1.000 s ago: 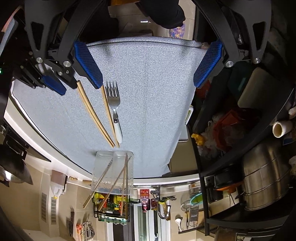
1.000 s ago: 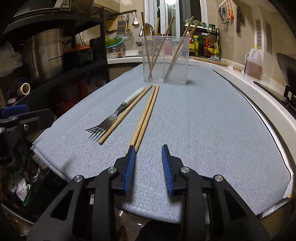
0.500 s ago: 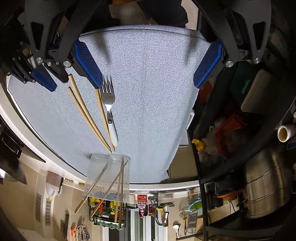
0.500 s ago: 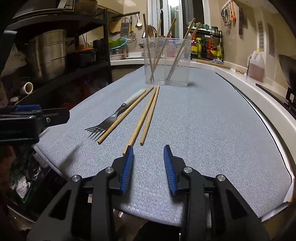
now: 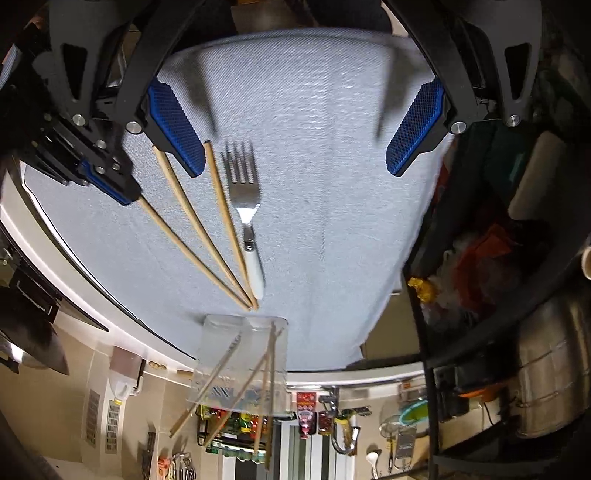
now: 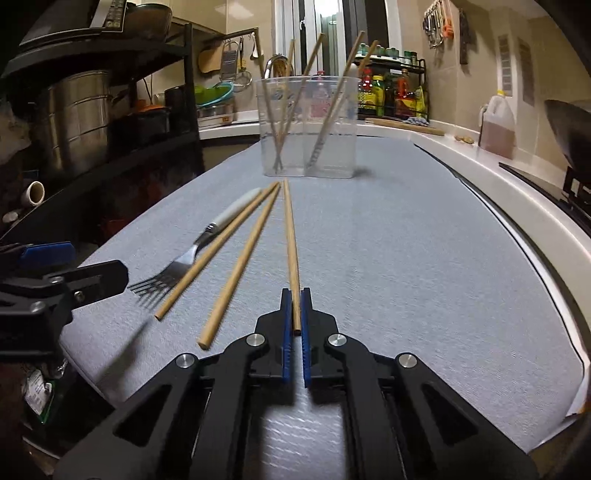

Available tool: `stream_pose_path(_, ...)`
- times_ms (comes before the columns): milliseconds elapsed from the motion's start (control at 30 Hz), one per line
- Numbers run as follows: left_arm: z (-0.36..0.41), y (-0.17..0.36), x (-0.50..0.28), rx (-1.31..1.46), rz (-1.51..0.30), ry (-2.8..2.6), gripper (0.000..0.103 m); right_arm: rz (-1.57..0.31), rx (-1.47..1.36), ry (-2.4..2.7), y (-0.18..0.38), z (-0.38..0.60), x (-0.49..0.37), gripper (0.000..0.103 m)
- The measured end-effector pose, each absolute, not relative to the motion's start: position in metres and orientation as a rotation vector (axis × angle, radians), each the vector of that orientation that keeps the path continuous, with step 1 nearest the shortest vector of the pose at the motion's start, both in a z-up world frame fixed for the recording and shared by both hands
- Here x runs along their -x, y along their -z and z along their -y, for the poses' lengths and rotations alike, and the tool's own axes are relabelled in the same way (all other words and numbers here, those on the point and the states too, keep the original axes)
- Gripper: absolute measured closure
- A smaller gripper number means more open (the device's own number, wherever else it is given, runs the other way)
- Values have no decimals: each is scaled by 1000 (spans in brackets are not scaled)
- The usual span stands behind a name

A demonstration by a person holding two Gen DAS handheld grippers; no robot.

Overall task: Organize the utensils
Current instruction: 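Grasp a chopstick with the right tool while the left tool grasps the white-handled fork, then lift the chopstick and fork up toward the clear container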

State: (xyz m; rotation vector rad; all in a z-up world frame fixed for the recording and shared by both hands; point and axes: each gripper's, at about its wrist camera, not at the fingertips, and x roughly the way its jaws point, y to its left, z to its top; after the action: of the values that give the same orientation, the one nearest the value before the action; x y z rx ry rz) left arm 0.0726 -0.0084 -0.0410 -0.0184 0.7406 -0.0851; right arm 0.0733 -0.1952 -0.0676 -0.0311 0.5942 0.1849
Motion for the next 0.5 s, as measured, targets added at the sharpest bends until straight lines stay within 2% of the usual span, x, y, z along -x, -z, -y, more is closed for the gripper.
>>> stream_pose_path(67,13,47,-80,14,-740,88,9,-598,21,-179,67,202,-71,98)
stream_pose_path(100,15,49,-83,12,-741,92,17,-600,16,-174,67,204,-71,98)
stream_pose_path(133,16,53,-85,10,-743,100,32,-600,15,-171,67,206,-70,98)
stream_pose_path(200,19,60,-88,-23,-725,92,46,-599,13,-170,68,207,-70,98)
stream_pose_path(233,19,61,-88,-28,-714,107,57,-596,16,-170,68,207,-70,98)
stream_pose_path(267,18,61,-87,-19,-708,122,64,-592,20,-168,69,206,-69,98)
stream_pose_path(300,16,60,-87,-14,-705,130,80,-586,24,-167,69,205,-68,98)
stream_pose_path(500,5,48,-82,44,-658,161,82,-597,-10,-176,68,209,-70,98)
